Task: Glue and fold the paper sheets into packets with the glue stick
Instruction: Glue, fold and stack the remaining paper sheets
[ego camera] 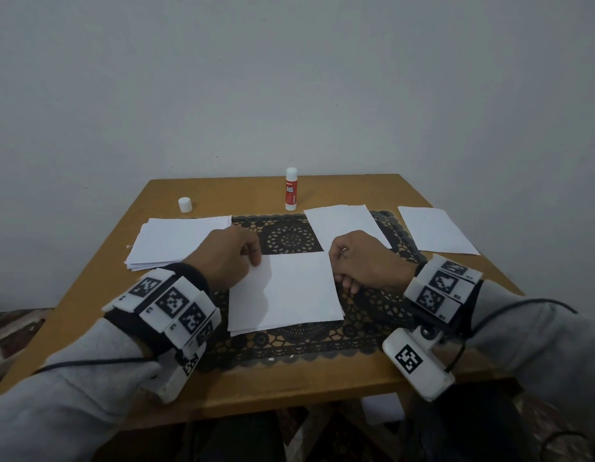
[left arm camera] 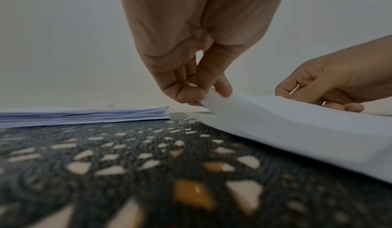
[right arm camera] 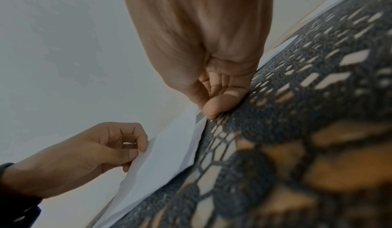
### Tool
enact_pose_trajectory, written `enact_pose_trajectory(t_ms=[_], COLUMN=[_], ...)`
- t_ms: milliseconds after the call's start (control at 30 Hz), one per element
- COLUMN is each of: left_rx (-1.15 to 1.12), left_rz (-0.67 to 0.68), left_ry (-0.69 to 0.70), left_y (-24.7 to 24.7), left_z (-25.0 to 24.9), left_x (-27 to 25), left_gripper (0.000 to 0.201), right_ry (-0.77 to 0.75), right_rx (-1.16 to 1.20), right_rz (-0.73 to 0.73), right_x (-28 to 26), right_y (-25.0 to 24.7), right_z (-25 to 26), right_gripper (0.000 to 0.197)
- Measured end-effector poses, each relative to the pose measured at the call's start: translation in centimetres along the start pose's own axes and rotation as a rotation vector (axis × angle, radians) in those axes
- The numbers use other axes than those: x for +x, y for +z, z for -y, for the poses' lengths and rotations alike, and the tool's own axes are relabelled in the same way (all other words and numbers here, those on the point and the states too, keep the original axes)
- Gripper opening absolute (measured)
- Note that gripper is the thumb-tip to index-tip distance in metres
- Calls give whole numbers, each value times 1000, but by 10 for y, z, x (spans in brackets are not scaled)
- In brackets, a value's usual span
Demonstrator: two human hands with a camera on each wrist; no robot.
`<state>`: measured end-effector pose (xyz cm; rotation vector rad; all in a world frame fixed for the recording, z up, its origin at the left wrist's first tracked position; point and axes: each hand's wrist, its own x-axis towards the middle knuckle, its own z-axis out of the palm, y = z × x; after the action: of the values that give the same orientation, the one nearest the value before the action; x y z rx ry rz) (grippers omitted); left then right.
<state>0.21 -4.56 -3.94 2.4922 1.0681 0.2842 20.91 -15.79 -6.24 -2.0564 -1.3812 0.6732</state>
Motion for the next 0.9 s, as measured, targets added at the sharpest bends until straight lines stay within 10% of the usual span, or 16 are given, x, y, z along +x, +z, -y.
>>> enact_pose_trajectory(t_ms=[367,900], left_rx=[65,153], left_rz=[96,82], left_ry=[-20,-83], left_y=[3,3], left_z=[0,-1], left_x=[1,2], left_gripper=[12,20], right_ry=[-2,-78], right_rx=[45,-296], right_rz=[-23,78], right_x=[-1,2], right_y=[2,6], right_z=[1,8], right_gripper=[18,42])
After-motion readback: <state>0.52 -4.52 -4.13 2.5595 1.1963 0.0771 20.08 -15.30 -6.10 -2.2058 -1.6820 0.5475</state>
